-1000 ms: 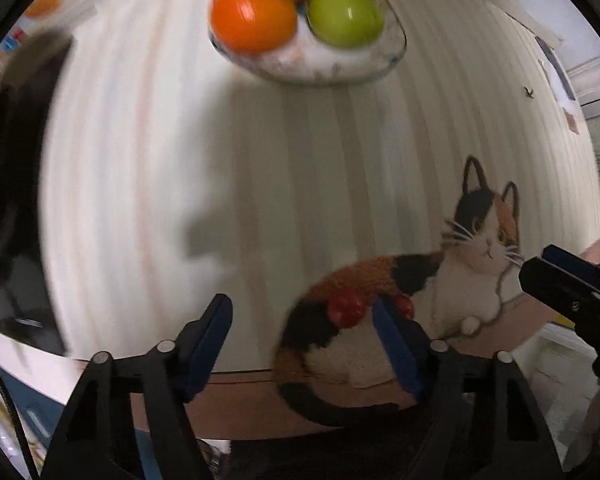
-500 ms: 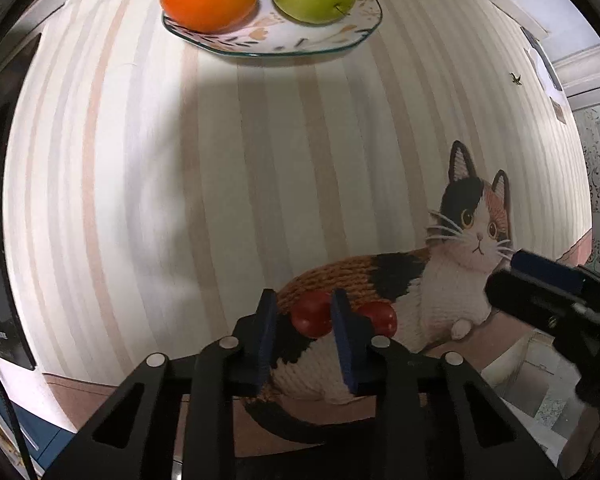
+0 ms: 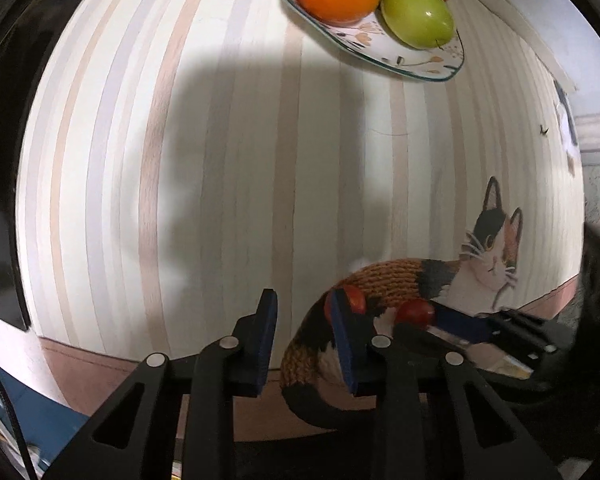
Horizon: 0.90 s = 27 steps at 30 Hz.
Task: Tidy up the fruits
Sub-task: 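Grasp a red cherry tomato on the cat mat with each tool, then place both cherry tomatoes onto the plate and open both tools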
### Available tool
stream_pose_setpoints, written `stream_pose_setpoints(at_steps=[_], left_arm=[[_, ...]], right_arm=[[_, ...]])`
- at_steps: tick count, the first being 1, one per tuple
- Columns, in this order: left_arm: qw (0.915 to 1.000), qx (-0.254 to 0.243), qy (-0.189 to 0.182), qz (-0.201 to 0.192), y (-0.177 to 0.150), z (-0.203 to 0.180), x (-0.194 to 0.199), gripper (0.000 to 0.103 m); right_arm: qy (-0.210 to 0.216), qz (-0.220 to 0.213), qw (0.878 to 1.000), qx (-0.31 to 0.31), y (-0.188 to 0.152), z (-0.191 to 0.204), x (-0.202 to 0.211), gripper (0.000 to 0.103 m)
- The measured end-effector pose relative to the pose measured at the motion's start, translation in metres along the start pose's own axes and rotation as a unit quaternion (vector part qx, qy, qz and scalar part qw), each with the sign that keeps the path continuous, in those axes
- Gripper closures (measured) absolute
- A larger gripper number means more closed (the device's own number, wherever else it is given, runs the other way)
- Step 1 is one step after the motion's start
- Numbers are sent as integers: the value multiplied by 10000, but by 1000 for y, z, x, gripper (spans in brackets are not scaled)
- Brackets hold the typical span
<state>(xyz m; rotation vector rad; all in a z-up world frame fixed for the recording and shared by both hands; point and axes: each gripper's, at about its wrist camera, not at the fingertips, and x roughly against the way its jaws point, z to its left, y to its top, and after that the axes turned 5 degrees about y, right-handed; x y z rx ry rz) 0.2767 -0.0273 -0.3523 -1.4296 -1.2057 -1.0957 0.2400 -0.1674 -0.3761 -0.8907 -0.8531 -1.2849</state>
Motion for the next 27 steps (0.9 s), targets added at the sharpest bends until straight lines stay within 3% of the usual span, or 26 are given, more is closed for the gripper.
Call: stream_pose_setpoints(at_steps=[5,10,14,19,23,27], left_arm=[[9988,185,-424,163,7,2,10,68],[9994,78,-308,137,13,-9,5,65],[9999,-68,-44,130,28,-19,-10,65],[9993,-268,215,136,25,-25,-21,66],[9997,-173,185,36,26,-27,-22,78],[9997,-155,177,2,33,-13,-14,79]], right_arm=[[-145,-141,9998,51,-4,-1,4,71],[-140,-295,9993,-198,-7,-15,17,71],[-174,-367,9987,-321,-9,-24,23,71],[-173,-440,9981,-403,-11,-39,35,71],[-149,-525,9974,-467,-8,-41,38,71],[-111,-561,9972,-483,-6,-46,42,71]])
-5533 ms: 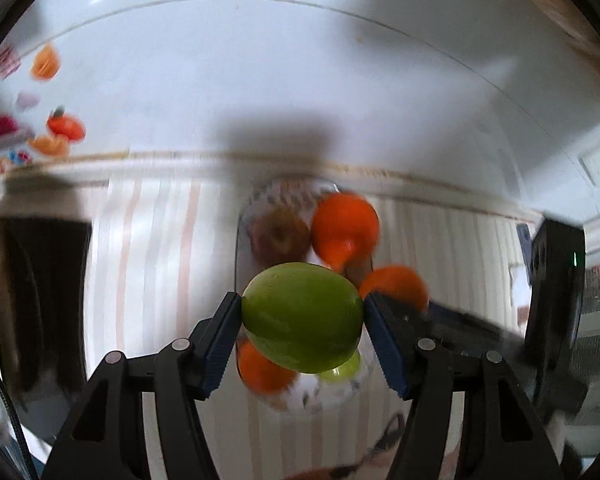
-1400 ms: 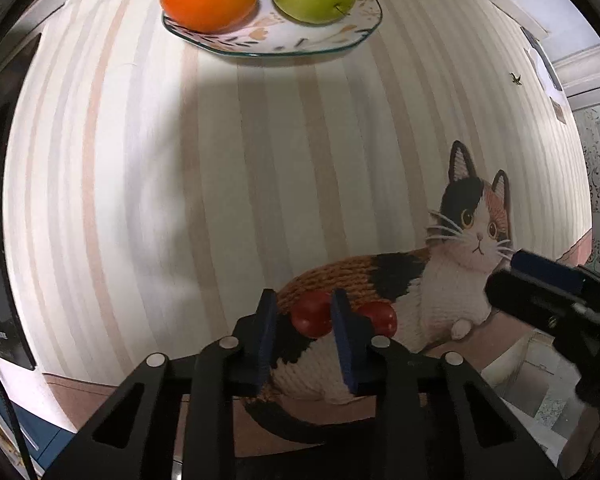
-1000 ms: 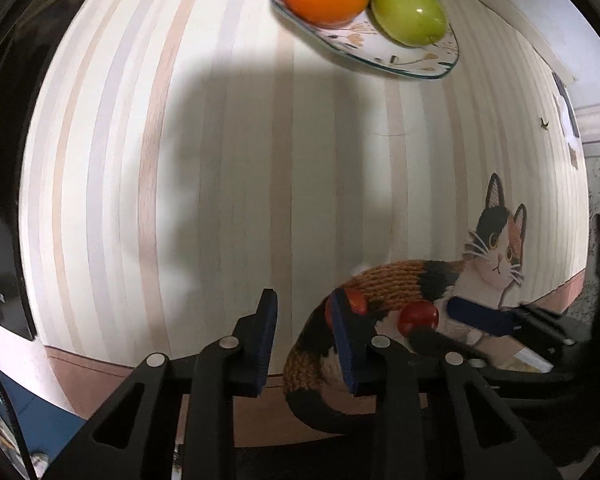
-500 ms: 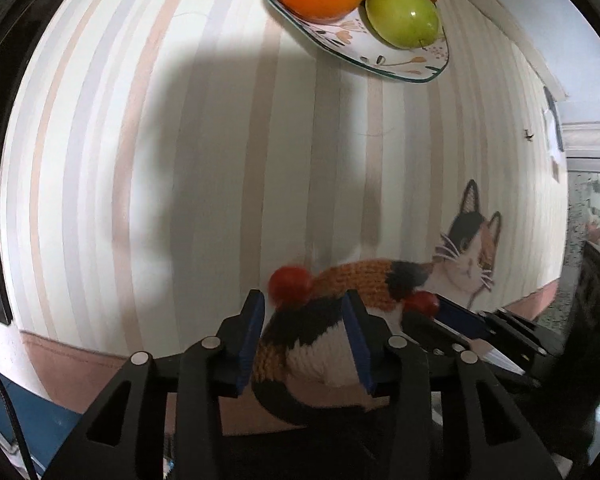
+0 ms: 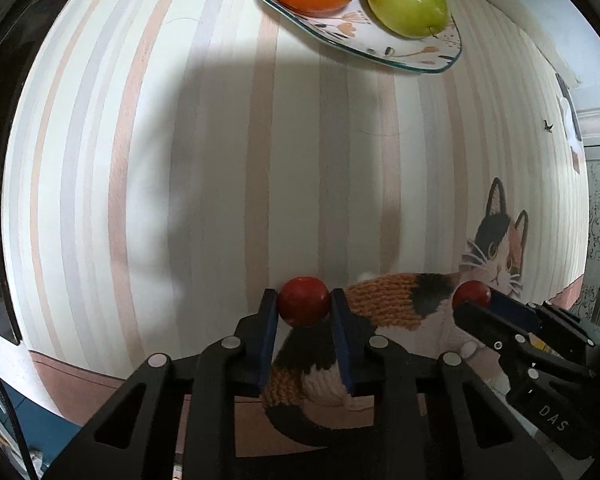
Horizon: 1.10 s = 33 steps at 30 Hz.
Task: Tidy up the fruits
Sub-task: 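Place both cherry tomatoes onto the plate and open both tools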
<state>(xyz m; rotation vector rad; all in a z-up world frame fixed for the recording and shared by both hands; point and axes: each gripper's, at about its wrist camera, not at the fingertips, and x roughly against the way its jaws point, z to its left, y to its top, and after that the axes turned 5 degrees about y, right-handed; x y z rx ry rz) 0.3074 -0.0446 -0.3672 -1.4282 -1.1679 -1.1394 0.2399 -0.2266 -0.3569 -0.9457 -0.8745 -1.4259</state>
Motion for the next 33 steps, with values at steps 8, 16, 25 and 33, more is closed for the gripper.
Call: stream_pose_setpoints(at_steps=[8,16,25,33], left_arm=[[9988,231,-401,145,1,24,17,70],[9995,216,-152,160,13,19,6,62],[10000,57,-30,-26,10,-7,8,79],[9974,149,-261,-654,41,-10,62,79]], right_arm=[[55,-27,10000,-25,9,-1,3,71],[101,-19,9999,-71,16,-5,3,71],[129,-124,9998,-131,19,-9,8,71],[386,-516,9978,-160,52,-9,30,71]])
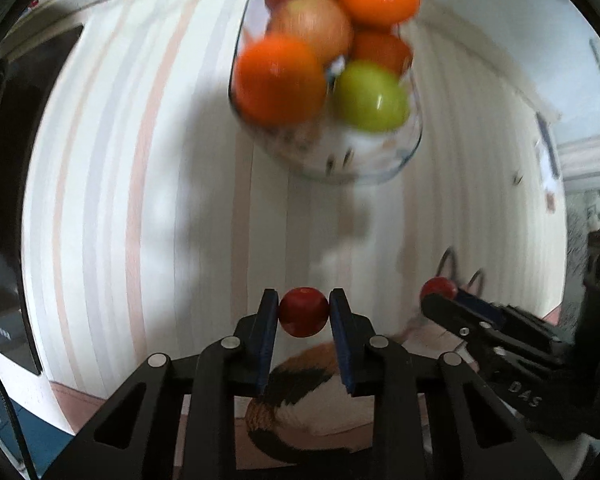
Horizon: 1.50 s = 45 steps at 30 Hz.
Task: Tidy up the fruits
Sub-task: 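Place both cherry tomatoes onto the plate and open both tools, then lift both open tools away from the plate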
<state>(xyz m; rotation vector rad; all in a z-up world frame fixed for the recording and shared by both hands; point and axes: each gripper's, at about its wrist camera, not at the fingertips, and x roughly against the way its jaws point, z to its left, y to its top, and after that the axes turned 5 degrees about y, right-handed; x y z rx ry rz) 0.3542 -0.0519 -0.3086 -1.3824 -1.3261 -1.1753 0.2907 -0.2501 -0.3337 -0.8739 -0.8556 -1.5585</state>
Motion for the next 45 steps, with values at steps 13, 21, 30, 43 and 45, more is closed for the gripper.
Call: stream_pose_setpoints(at_steps=[13,21,30,43,45], left_arm=[[9993,150,-39,-351,75,-16,9,79],[9981,256,335,-453,80,-13,15,35],[9898,122,1053,-954,48,8,47,14],[9773,285,1186,-1734,7,-5,109,14],[9737,239,1211,-1913,-3,-10,123,14]], right_arm=[[530,-530,9971,152,79,23,-3,70],[501,-471,9975,140,90,21,1,20],[-994,-942,9891,550,78,30,46,5],[-1515,-1557,9725,837,49,56,111,3],[-1534,-1662,9703,864,41,58,123,3]])
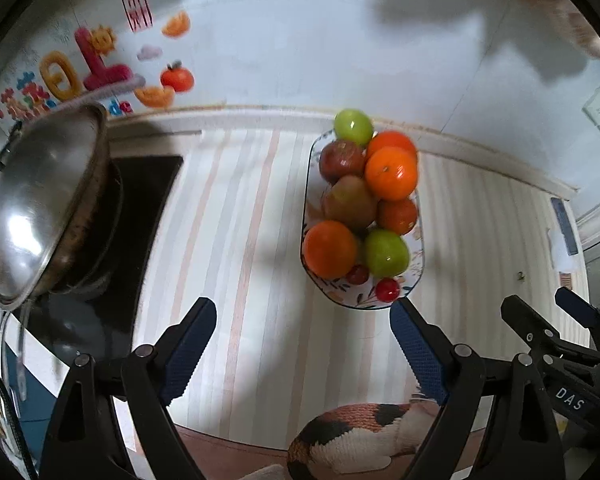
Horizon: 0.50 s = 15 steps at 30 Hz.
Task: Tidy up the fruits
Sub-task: 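Lift both open tools away from the plate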
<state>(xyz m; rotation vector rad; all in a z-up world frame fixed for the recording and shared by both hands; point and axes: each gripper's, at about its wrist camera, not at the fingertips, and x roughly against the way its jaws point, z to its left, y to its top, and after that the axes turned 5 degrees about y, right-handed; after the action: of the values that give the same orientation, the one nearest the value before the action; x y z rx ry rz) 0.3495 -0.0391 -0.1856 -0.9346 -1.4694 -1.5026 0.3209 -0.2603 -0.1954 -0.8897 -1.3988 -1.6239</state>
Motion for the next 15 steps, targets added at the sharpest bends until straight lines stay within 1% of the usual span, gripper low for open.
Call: stream_pose_setpoints(at_steps=[4,7,12,15], left_arm=[[9996,40,-103,-254,-11,4,31,14],[9990,12,-157,-423,-23,9,56,14],[9973,-60,-190,-702,-54,23,99,14],[9960,-125,-214,-861,-76,33,125,14]], right_arm=[[2,-202,9998,-8,-9,4,32,3],[29,-420,9991,-31,-22,10,63,3],[-8,-805,9968,7,-53,31,120,3],[-26,-977,9952,-27,-78,43,152,3]])
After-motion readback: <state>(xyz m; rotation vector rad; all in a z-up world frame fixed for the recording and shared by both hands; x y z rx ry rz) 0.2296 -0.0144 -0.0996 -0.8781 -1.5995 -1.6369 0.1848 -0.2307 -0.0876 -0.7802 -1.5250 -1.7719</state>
